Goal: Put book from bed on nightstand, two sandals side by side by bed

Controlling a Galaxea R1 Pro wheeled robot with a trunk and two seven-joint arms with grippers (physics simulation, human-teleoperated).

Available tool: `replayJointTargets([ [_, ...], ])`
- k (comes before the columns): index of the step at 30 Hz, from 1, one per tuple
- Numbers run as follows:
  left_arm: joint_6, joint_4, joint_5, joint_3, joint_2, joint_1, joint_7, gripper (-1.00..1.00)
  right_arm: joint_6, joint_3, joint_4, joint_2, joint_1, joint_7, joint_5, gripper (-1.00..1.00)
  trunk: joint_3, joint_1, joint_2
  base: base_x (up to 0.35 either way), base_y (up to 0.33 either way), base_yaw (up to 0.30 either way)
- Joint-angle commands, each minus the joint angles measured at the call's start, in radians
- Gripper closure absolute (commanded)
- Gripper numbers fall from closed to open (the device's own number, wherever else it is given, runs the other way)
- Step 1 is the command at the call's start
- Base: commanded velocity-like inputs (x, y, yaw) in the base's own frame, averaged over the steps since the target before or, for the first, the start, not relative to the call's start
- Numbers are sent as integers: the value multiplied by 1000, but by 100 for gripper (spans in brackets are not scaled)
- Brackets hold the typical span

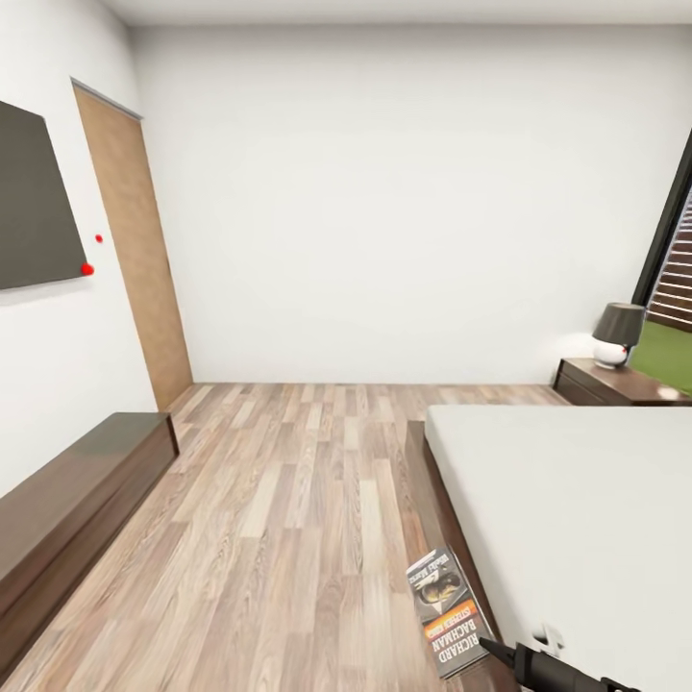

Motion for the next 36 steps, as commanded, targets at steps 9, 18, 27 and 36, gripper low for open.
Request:
replayJointTargets([
  [9,3,-93,-11,7,-3,-5,-72,-100,14,8,-3,6,-1,2,-12,100,-1,1,-1,323,0,0],
  [18,3,-106,-12,7,-3,-3,-40,-100,9,10,7,8,-1,2,-12,100,-1,1,-1,316,0,0],
  [27,-3,-73,-8,7,-4,-1,-49,-100,8,10,19,7,-1,3,-12,100,-1,1,-1,320,0,0],
  [36,-3,-63,-3,26,-4,-1,-51,-100,10,10,20,8,-1,6,-12,100,-1,1,-1,326,0,0],
])
